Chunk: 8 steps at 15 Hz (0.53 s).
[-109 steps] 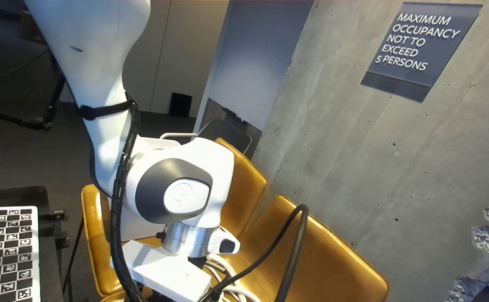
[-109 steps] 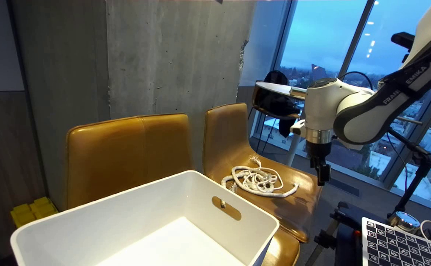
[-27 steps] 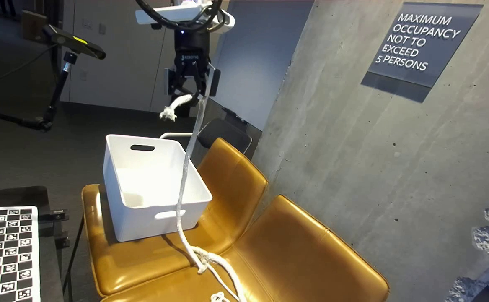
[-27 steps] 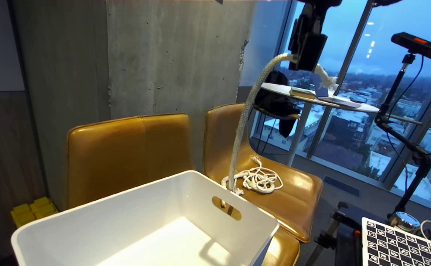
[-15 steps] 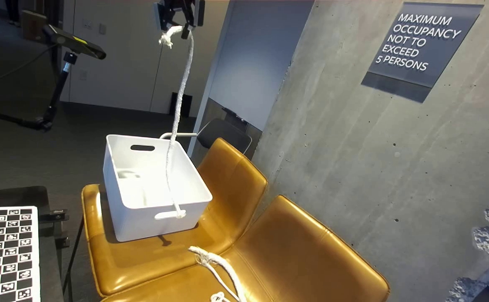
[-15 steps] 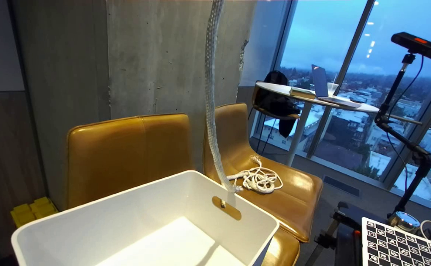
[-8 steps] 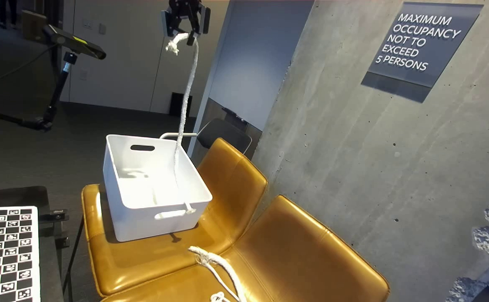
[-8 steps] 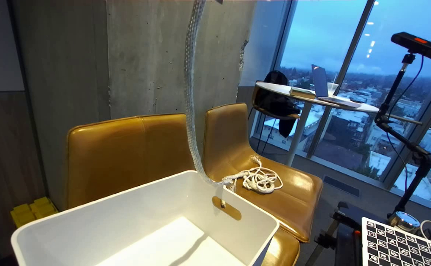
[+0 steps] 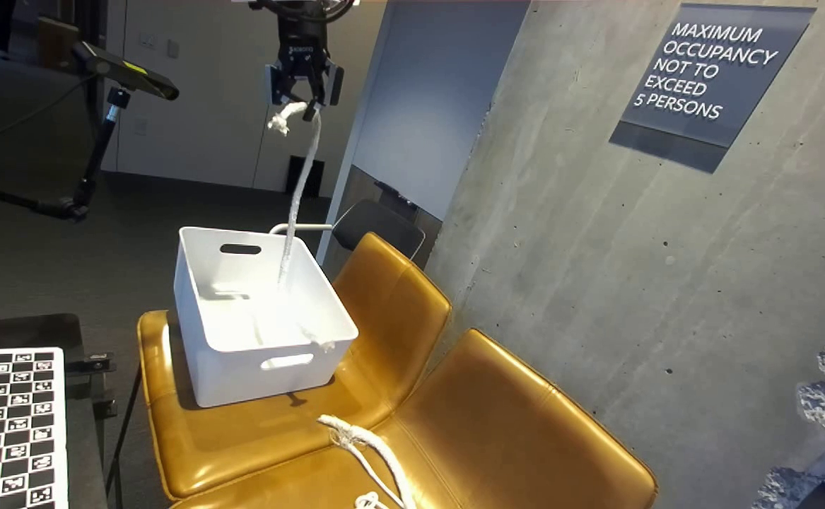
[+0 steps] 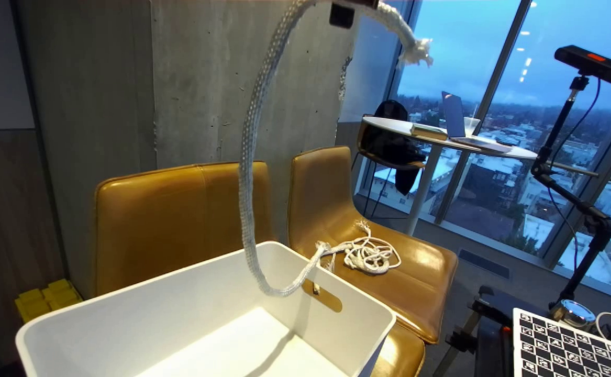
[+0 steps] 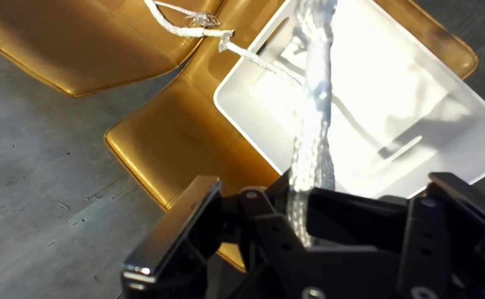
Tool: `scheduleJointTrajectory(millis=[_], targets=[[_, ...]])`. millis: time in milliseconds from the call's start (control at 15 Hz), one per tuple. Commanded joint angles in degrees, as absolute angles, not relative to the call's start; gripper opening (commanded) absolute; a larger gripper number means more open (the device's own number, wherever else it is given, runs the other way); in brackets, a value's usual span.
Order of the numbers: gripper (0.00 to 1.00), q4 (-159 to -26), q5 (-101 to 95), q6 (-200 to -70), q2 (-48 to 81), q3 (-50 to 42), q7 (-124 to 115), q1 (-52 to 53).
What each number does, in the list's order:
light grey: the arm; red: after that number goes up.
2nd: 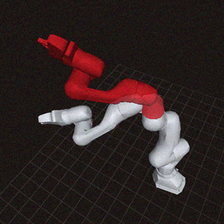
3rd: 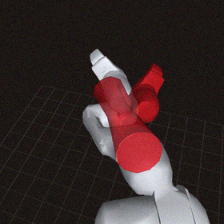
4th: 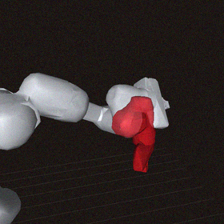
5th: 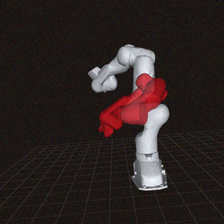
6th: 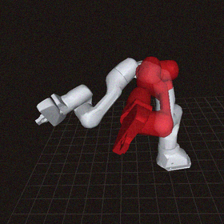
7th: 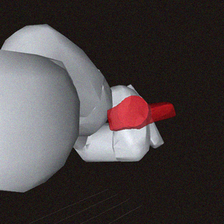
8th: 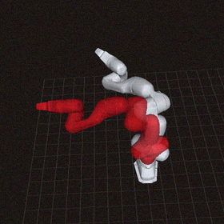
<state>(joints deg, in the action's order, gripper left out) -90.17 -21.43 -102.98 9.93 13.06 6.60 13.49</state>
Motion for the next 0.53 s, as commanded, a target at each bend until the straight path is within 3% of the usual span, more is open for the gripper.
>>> scheduleJointTrajectory(millis=[0,467], targets=[[0.27,-93.47,-19.47,-105.68,10.57,12.25,6.67,13.23],[0.77,-102.05,-19.44,-110.06,8.79,11.14,7.04,12.07]])
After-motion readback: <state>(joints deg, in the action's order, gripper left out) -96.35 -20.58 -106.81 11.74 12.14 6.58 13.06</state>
